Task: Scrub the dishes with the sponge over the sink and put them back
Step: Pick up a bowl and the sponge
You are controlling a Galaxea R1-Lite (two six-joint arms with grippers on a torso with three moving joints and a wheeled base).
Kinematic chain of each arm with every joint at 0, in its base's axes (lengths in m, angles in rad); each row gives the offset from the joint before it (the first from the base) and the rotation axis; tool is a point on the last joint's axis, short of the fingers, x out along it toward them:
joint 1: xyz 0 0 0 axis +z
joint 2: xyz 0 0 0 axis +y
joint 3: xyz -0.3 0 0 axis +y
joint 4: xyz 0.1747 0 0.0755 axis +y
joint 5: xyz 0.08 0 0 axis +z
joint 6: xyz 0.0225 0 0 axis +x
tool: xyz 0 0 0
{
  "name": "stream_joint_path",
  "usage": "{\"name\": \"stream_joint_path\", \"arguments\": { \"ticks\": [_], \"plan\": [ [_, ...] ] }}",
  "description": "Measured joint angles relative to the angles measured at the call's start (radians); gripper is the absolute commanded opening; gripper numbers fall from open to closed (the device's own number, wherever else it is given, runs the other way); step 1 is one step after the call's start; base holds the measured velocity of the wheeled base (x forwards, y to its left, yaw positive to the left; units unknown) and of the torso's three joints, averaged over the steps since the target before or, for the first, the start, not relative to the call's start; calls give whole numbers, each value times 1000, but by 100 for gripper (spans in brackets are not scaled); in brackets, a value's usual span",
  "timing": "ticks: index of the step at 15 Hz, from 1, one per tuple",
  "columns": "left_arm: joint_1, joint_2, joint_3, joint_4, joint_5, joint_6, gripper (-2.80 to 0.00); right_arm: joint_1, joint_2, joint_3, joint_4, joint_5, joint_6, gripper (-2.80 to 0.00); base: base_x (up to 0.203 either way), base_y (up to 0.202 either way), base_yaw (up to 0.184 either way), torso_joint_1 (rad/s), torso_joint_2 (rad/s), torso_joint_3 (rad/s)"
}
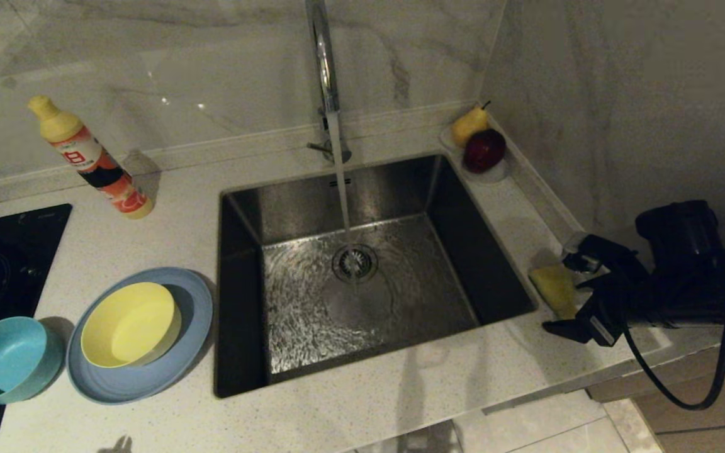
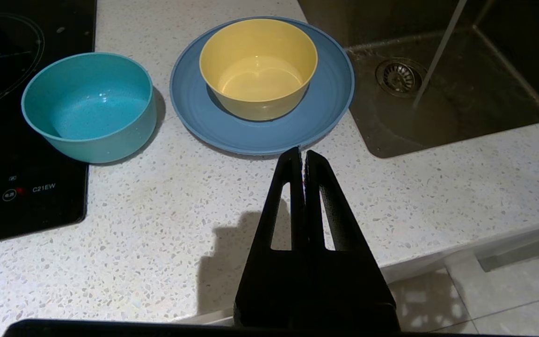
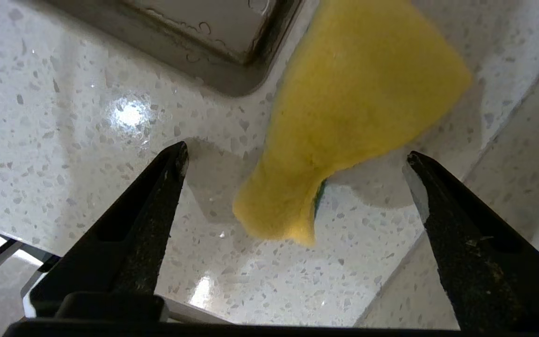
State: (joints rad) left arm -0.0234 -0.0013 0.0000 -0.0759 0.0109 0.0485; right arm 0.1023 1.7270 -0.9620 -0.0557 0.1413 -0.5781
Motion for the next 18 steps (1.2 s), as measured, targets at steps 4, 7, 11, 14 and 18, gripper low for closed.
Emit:
{"name": "stream_joint_path", "arguments": {
  "ticks": [4, 7, 11, 14, 18],
  "plan": [
    [0, 0, 0, 0, 0, 0, -280, 2, 1, -5, 10, -1, 0, -280, 0, 0, 0, 0, 0, 0],
    [0, 0, 0, 0, 0, 0, -280, 5, -1, -4, 11, -4, 0, -280, 0, 0, 0, 0, 0, 0],
    [0, 0, 0, 0, 0, 0, -280, 24, -8, -2, 13, -17, 0, -280, 0, 0, 0, 0, 0, 0],
    [0, 0, 0, 0, 0, 0, -280, 45, -51, -4, 18, -12, 60, -280, 0, 0, 0, 0, 0, 0],
    [0, 0, 0, 0, 0, 0, -280, 102, -159, -28, 49, 4, 192, -280, 0, 0, 0, 0, 0, 0]
  ]
}}
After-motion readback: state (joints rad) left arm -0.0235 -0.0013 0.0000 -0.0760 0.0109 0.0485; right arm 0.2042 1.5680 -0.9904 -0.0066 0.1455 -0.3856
